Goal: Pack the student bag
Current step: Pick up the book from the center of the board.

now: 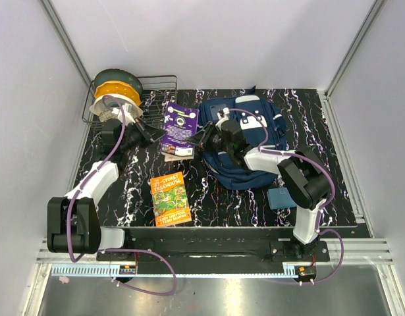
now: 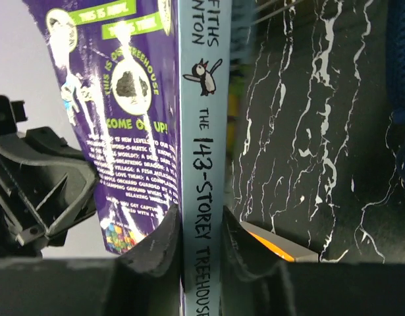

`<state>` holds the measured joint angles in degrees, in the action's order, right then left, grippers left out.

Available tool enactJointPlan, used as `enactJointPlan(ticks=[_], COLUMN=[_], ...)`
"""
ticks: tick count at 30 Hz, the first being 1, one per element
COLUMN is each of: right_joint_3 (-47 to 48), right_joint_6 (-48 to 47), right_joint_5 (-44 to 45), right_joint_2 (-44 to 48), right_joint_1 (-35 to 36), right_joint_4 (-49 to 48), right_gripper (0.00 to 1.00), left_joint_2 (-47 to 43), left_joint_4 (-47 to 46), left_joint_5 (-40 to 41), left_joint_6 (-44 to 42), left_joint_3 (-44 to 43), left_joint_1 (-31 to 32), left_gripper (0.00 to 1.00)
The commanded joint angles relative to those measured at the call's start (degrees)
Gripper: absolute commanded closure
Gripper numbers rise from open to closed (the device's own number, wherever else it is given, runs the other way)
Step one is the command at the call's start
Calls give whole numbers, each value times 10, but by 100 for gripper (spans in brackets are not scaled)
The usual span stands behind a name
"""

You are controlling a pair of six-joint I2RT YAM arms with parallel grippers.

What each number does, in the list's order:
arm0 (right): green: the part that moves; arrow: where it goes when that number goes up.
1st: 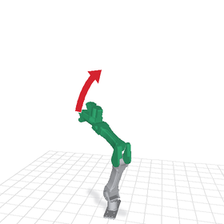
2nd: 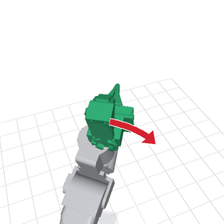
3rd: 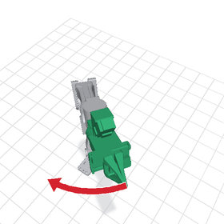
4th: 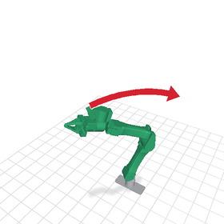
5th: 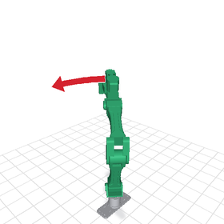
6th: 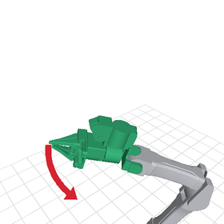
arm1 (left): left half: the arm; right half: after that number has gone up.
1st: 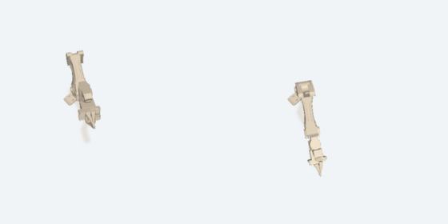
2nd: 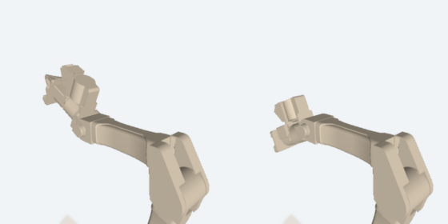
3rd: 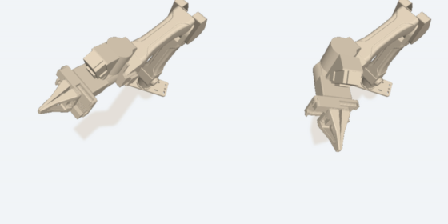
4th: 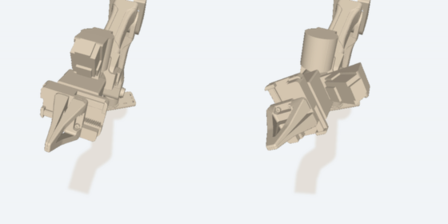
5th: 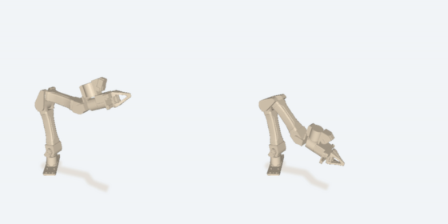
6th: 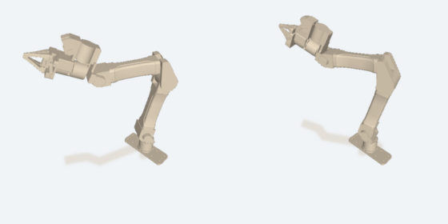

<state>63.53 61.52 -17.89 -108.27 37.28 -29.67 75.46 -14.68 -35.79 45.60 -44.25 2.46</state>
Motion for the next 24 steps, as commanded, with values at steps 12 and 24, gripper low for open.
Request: enactJointPlan(ticks=[12, 24], right_joint_3=[-29, -96], right_joint_6=[-35, 13], right_joint_5=[-3, -131], right_joint_2=[104, 198], right_joint_1=[10, 6], right_joint_4=[-37, -129], right_gripper=[100, 100], left_joint_2=[-35, -37], left_joint_4=[-14, -16], left_joint_5=[-52, -83], left_joint_6=[-7, -24], left_joint_3=[-11, -45], left_joint_1=[12, 13], left_gripper=[23, 1])
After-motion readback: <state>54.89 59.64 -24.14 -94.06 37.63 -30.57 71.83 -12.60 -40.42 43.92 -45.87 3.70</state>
